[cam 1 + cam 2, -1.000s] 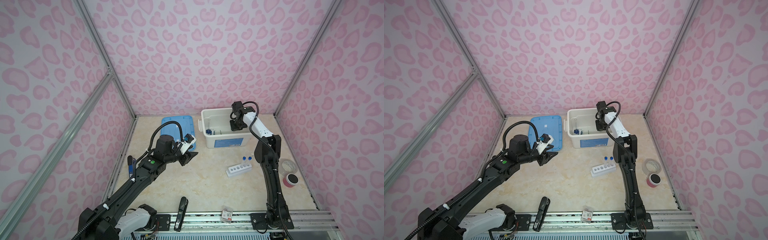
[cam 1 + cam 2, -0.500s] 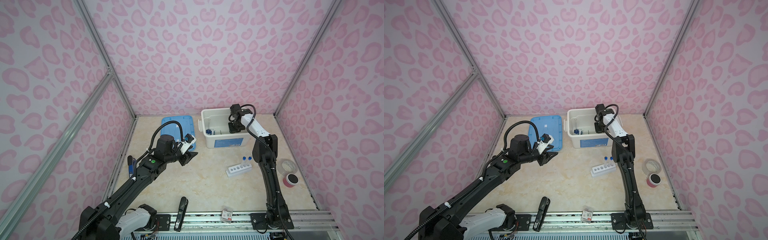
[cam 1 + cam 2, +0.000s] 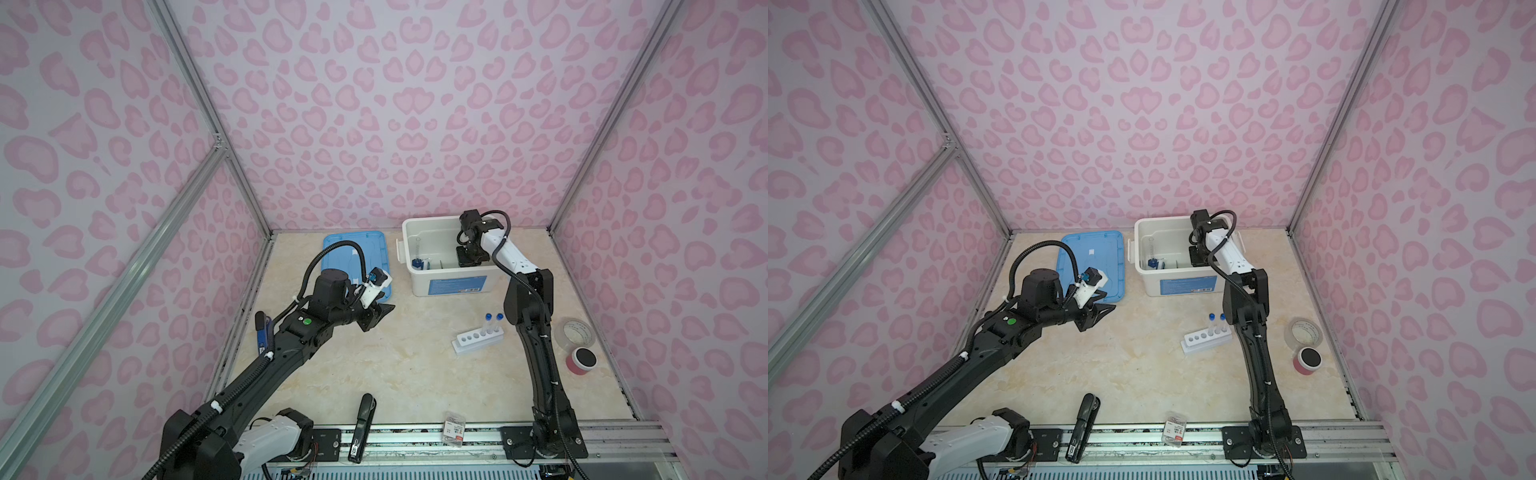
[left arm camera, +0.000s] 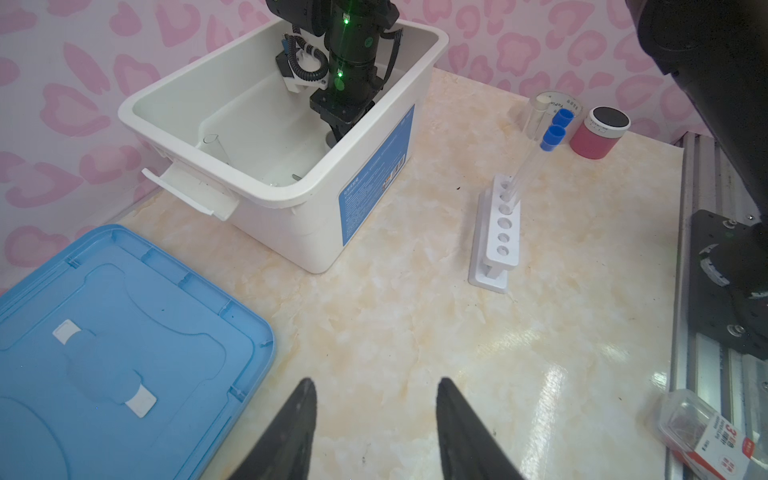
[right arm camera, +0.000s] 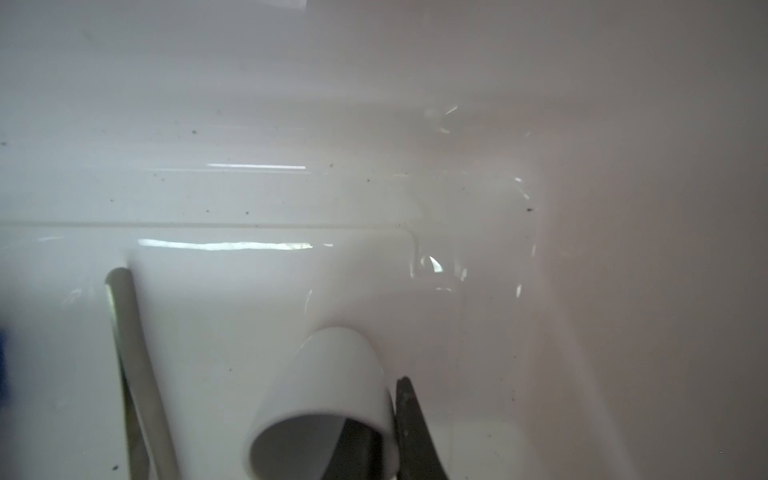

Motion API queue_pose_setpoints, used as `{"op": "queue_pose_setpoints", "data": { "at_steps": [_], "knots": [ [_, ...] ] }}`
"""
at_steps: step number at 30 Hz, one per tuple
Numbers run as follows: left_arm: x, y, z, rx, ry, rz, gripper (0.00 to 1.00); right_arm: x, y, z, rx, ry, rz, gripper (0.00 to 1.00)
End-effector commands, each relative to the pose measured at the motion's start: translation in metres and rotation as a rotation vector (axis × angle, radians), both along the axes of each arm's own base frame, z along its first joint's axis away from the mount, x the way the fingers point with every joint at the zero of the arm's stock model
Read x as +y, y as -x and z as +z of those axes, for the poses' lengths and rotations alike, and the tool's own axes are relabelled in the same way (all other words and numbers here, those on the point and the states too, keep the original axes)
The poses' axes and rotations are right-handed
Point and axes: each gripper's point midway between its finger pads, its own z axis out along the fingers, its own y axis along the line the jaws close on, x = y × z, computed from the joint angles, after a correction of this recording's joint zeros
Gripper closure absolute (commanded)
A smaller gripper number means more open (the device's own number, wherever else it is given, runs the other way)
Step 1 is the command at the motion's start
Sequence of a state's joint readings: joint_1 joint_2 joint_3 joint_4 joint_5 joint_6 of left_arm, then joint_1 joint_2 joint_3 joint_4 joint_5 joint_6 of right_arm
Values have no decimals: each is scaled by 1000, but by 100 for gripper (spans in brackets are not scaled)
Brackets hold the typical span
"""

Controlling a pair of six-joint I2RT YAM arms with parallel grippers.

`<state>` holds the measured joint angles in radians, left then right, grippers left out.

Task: Organize the chemistry lab equipment
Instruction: 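Lower the white cup into the bin and open the right gripper, then raise the right gripper from the bin while the left gripper moves toward the blue lid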

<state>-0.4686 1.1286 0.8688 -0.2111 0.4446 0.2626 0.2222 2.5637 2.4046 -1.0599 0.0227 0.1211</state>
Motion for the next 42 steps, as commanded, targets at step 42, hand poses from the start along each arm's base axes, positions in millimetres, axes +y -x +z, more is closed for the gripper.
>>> {"op": "queue_pose_setpoints", "data": {
  "at_steps": [42],
  "knots": [
    [20, -10, 23, -75, 28, 135, 51, 4, 3, 77, -119, -39, 25, 69]
  ]
}}
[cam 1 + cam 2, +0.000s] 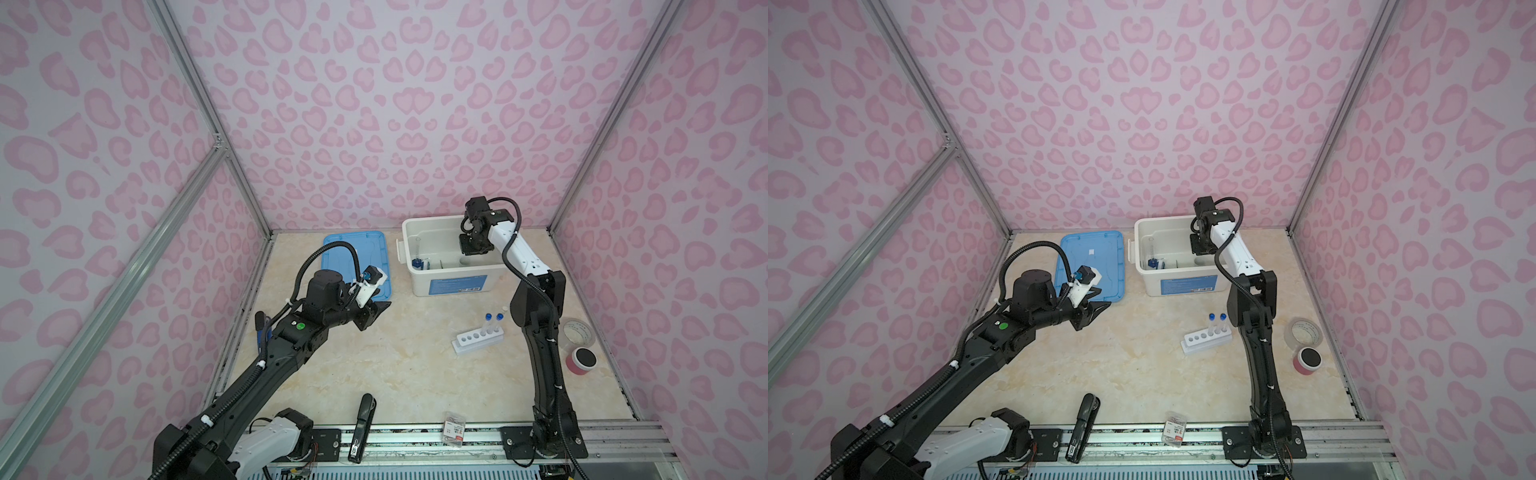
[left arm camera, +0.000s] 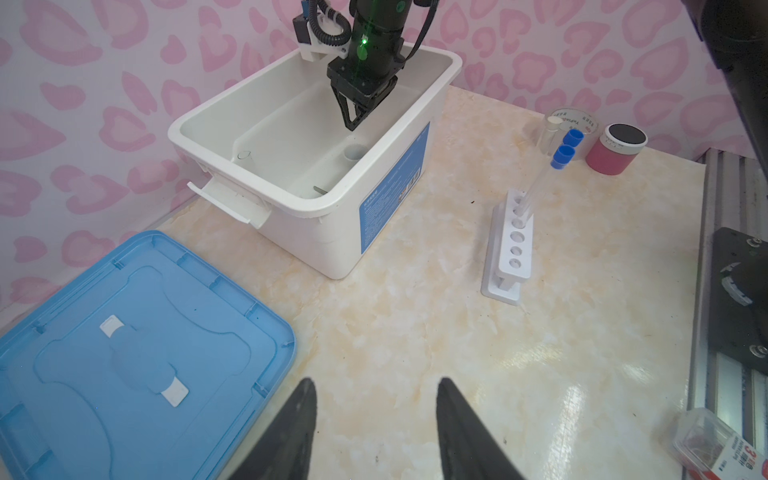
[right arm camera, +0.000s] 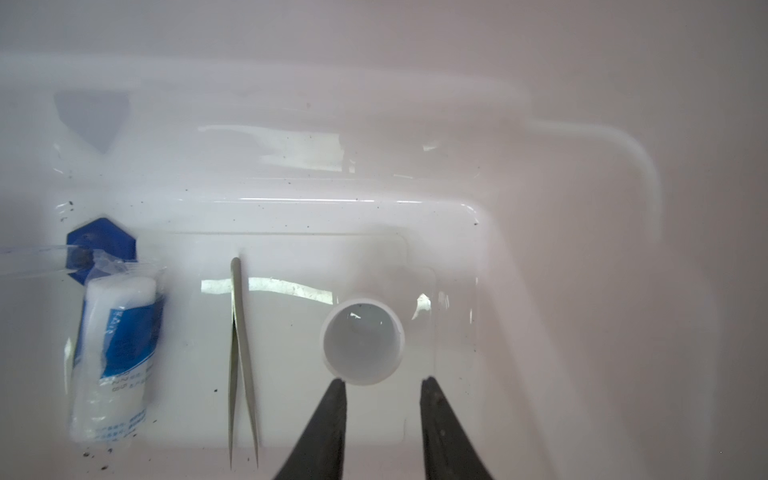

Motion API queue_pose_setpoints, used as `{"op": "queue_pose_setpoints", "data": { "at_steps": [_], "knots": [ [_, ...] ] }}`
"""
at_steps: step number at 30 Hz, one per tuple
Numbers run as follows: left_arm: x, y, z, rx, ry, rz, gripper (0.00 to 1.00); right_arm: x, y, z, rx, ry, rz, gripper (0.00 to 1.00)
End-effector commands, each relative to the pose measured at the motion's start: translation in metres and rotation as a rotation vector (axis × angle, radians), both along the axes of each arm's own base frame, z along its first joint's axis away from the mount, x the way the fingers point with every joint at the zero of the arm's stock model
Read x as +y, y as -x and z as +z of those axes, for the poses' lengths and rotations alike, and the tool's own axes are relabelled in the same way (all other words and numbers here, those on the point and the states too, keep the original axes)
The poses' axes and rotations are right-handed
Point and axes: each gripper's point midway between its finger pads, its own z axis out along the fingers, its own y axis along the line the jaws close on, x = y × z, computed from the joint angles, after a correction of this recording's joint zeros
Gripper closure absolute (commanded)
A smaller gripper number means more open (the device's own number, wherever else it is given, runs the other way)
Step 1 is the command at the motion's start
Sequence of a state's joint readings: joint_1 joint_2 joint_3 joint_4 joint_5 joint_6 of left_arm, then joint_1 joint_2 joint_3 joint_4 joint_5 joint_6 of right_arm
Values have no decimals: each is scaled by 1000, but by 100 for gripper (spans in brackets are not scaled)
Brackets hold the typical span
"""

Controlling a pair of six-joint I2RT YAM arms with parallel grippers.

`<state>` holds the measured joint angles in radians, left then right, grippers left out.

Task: Organize the chemistry lab equipment
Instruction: 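Raise the right gripper from the bin while the left gripper moves toward the blue lid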

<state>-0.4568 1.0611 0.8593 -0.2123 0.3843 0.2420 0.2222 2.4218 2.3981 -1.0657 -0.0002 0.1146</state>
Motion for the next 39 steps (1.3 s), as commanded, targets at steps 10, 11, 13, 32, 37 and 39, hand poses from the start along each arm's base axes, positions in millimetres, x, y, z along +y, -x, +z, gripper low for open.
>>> {"op": "queue_pose_setpoints", "data": {
  "at_steps": [10, 11, 13, 32, 37, 39],
  "knots": [
    [44, -41, -1, 43, 56, 350, 50, -1, 24, 73, -145, -26, 19, 69],
    [50, -45, 0, 47, 68, 384, 49, -1, 28, 82, -166, -32, 21, 69],
    [63, -54, 0, 64, 80, 446, 49, -1, 35, 99, -205, -48, 23, 69],
    [203, -98, -79, 370, 117, 964, 51, 17, 107, 201, -509, -226, 140, 68],
    [212, -103, -115, 485, 67, 996, 53, 17, 124, 208, -550, -258, 139, 67],
    [212, -106, -126, 527, 47, 990, 53, 18, 129, 209, -557, -273, 142, 67]
  ]
}}
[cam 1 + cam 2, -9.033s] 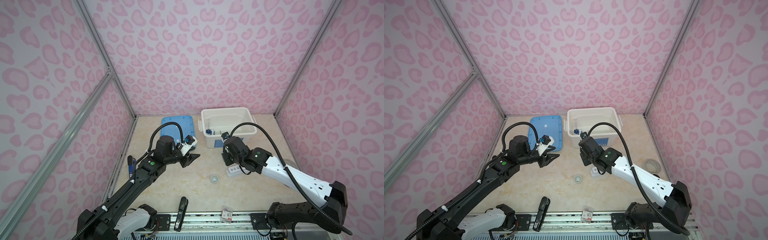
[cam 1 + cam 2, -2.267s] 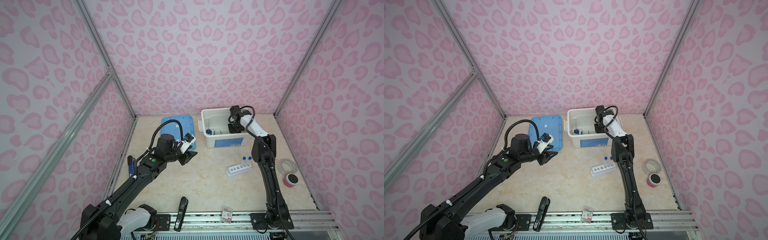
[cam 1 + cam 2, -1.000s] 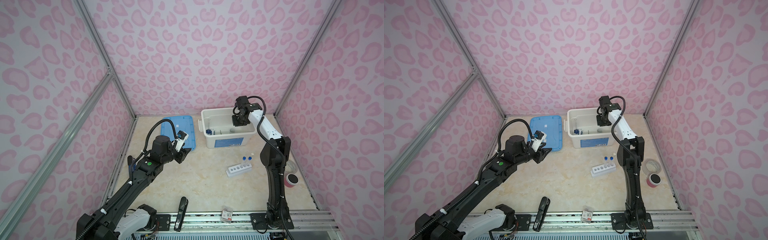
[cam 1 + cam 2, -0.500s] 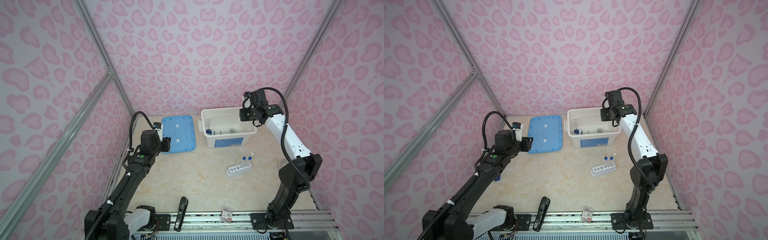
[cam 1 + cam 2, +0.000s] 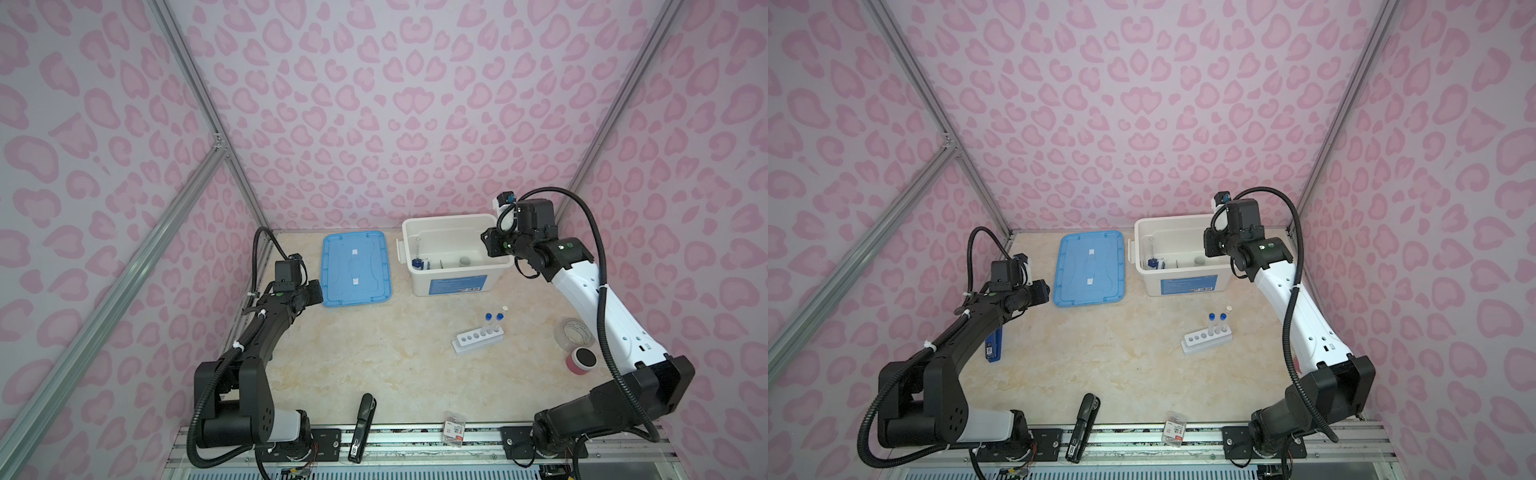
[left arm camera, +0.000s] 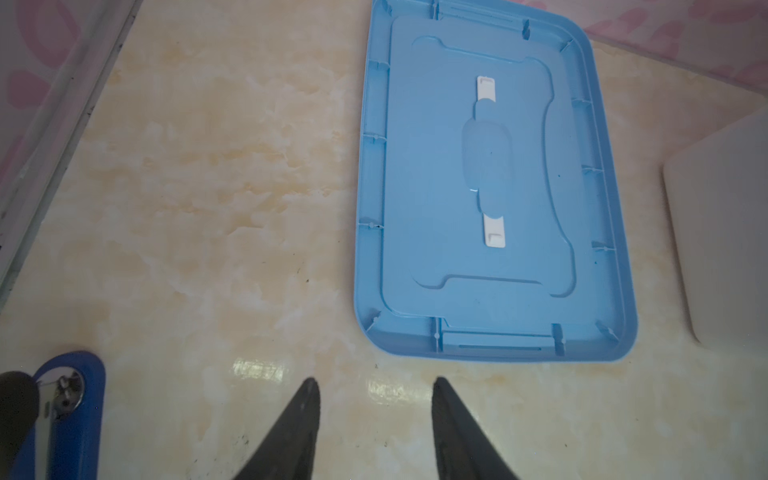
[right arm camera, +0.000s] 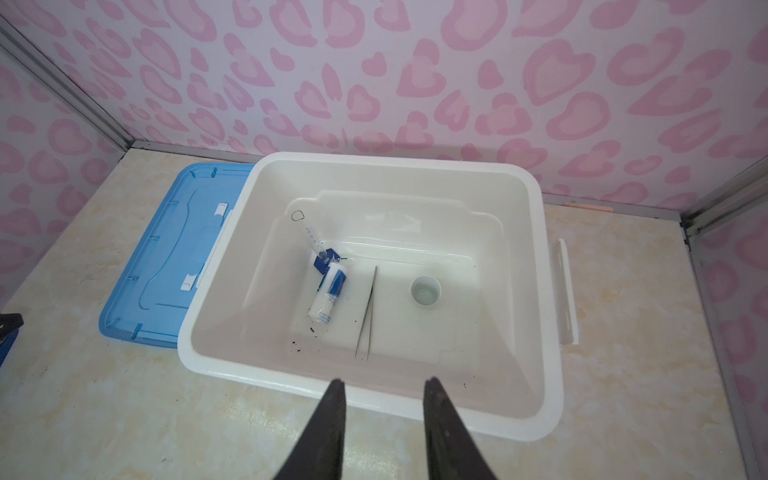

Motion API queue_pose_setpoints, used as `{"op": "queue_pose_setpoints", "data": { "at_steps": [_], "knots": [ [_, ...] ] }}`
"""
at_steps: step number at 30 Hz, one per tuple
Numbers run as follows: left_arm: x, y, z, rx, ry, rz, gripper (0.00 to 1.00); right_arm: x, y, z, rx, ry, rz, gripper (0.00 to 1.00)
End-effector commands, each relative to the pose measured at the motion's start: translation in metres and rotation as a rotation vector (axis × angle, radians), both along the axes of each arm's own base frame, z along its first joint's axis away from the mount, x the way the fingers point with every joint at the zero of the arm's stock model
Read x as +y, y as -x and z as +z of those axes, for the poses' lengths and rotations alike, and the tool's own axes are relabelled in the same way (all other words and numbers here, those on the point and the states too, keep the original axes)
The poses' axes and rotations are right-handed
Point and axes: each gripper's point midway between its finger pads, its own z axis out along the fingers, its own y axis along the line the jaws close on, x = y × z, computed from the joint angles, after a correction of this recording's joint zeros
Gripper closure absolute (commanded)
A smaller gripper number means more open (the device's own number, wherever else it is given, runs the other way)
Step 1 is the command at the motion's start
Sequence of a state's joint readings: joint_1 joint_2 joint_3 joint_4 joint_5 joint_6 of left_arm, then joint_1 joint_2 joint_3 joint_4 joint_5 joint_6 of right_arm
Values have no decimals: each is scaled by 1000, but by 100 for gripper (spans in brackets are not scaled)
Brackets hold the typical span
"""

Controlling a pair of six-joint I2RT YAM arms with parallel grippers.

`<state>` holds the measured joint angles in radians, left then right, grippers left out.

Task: Organize the chemistry lab equipment
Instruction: 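Raise the right gripper from the bin while the left gripper moves toward the blue lid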

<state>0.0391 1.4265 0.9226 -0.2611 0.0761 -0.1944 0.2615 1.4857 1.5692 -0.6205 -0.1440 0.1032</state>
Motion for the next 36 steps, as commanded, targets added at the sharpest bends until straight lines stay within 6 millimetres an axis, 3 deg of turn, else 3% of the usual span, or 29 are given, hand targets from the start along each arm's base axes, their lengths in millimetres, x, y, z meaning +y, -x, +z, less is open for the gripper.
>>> {"op": "queue_pose_setpoints", "data": {
  "at_steps": [1, 6, 7, 9, 15, 36],
  "knots": [
    [-3, -5, -14, 69, 31, -8, 53, 4, -1, 9, -45, -44, 6, 67],
    [5, -17, -35, 197, 12, -5, 50, 7, 6, 9, -55, -72, 15, 67],
    [6, -19, -38, 212, 1, -8, 50, 8, 8, -5, -26, -70, 17, 67],
    [9, -22, -47, 238, -14, -8, 51, 9, 10, -11, -17, -83, 22, 67],
    [8, -24, -70, 325, -15, -29, 55, 20, 14, -16, -17, -128, 60, 67],
    [5, -42, -97, 413, -37, 6, 61, 45, 10, -42, 25, -129, 109, 67]
  ]
}}
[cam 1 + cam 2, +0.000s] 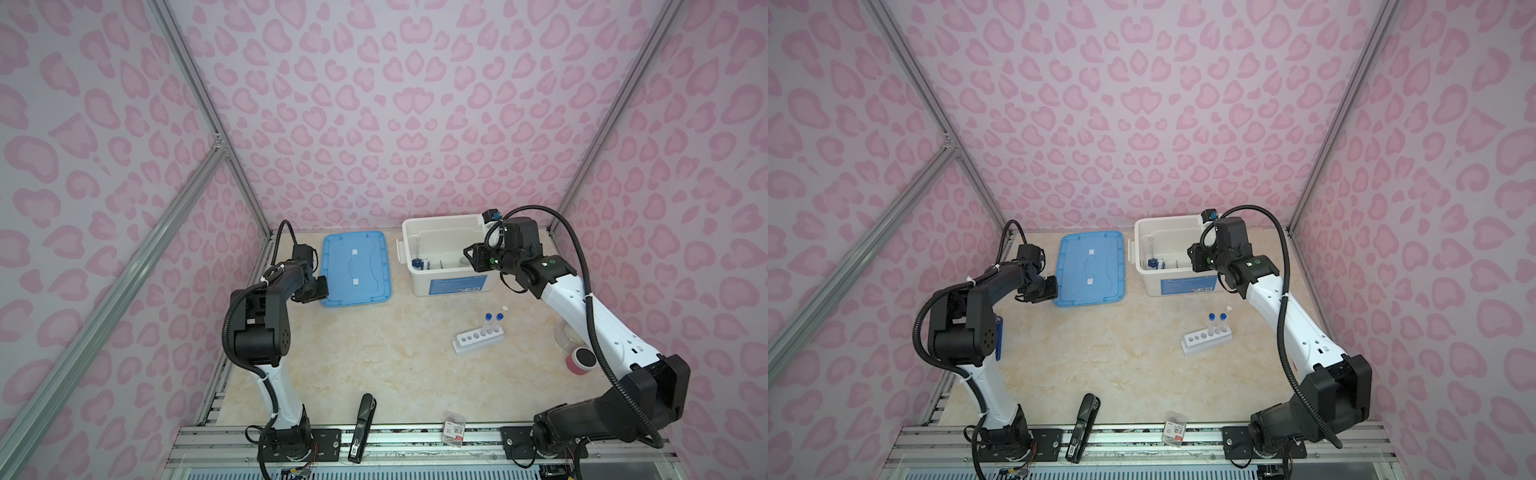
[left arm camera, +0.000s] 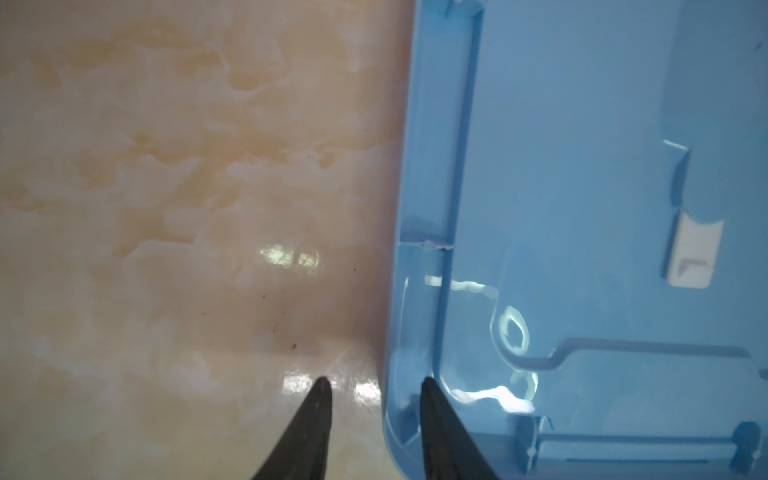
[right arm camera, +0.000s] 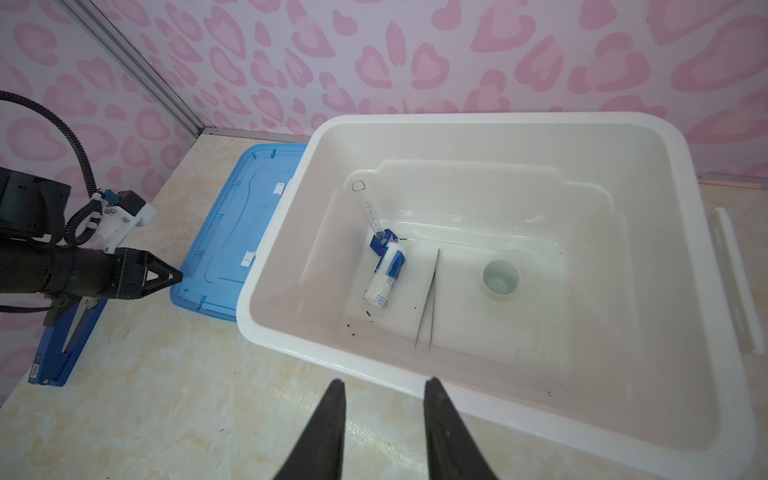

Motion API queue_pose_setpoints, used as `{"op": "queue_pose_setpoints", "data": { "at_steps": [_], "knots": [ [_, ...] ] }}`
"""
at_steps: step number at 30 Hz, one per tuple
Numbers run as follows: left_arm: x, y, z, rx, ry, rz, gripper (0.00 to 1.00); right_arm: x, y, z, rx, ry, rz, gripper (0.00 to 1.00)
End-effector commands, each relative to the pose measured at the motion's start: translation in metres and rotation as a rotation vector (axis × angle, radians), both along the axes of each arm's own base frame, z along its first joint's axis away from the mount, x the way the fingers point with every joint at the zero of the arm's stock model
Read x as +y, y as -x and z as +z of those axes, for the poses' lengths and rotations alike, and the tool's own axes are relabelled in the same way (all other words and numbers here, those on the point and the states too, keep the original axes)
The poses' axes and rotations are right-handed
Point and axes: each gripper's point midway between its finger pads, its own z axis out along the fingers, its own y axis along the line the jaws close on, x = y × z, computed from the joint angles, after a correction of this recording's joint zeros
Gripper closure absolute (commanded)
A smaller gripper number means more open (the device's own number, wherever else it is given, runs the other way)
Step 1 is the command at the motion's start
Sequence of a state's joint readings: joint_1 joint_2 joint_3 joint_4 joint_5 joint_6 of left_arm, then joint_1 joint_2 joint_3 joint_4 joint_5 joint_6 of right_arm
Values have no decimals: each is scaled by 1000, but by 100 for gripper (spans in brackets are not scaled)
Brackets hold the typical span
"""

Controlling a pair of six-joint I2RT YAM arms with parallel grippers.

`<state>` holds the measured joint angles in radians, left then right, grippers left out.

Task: Organize the chemistry lab equipment
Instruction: 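Raise the right gripper from the bin while the left gripper moves toward the blue lid, then close the left gripper on the blue lid's edge and tilt it upward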

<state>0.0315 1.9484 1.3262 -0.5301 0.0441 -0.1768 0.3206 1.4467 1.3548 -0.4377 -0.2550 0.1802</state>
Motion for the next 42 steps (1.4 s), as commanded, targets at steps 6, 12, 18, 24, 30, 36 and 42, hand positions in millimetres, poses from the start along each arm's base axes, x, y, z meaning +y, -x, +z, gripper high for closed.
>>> {"op": "queue_pose_setpoints", "data": {
  "at_steps": [6, 12, 18, 24, 30, 36, 42],
  "knots": [
    [0, -6, -7, 26, -26, 16, 62, 3, -5, -4, -8, -2, 5, 67],
    [1, -8, -12, 42, -35, 19, 68, 4, -8, -10, 2, 1, 8, 68],
    [0, -5, -19, 67, -42, 9, 73, 5, -11, -14, 6, 5, 9, 67],
    [-1, -3, -23, 78, -44, 5, 81, 7, -14, -19, 17, 2, 12, 68],
    [1, -6, -13, 52, -51, -3, 96, 8, -15, -22, 23, -3, 11, 68],
    [3, -9, 18, -10, -59, -19, 96, 10, -15, -26, 42, -6, 12, 68],
    [7, -9, 67, -109, -67, -31, 96, 18, -13, -26, 47, -8, 24, 68]
  ]
}}
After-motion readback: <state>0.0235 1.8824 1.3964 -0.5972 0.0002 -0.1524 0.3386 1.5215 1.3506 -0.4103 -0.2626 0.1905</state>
